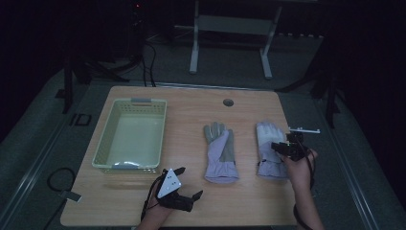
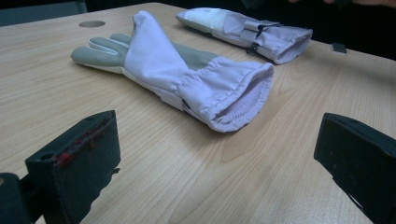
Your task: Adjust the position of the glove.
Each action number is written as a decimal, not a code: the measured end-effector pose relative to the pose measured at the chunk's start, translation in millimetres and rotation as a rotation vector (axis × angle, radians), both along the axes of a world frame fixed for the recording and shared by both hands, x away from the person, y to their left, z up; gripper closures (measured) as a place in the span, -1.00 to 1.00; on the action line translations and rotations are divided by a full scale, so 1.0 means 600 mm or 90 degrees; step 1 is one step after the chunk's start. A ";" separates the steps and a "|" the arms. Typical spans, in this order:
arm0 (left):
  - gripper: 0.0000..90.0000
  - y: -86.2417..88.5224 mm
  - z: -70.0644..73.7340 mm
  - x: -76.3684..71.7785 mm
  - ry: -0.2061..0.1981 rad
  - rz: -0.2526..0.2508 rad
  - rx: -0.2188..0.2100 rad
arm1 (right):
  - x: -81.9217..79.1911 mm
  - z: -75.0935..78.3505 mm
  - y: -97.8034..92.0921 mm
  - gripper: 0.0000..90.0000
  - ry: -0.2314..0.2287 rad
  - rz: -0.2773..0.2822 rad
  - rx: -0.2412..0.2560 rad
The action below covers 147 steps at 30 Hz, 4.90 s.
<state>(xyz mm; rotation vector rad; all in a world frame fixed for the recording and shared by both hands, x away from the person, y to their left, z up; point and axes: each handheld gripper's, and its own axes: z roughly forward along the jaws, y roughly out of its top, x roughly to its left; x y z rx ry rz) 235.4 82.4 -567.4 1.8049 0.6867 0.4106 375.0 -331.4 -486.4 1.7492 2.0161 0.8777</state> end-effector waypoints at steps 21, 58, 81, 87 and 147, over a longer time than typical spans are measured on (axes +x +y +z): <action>-0.99 0.000 0.000 0.001 0.003 -0.002 -0.003 | 0.039 -0.031 -0.049 0.00 0.015 0.219 -0.049; -0.99 0.001 0.000 0.002 0.007 0.001 -0.006 | 0.013 0.077 0.020 0.80 0.013 0.143 -0.067; -0.99 0.001 0.000 0.001 0.005 0.000 -0.005 | -0.016 0.136 0.241 0.80 0.028 0.232 -0.061; -0.99 0.001 0.000 0.001 0.005 -0.002 -0.005 | -0.014 0.111 0.292 0.80 0.050 0.255 -0.087; -0.96 -0.018 0.030 0.013 0.065 0.001 -0.018 | -0.028 0.025 0.164 -0.66 -0.108 0.366 0.014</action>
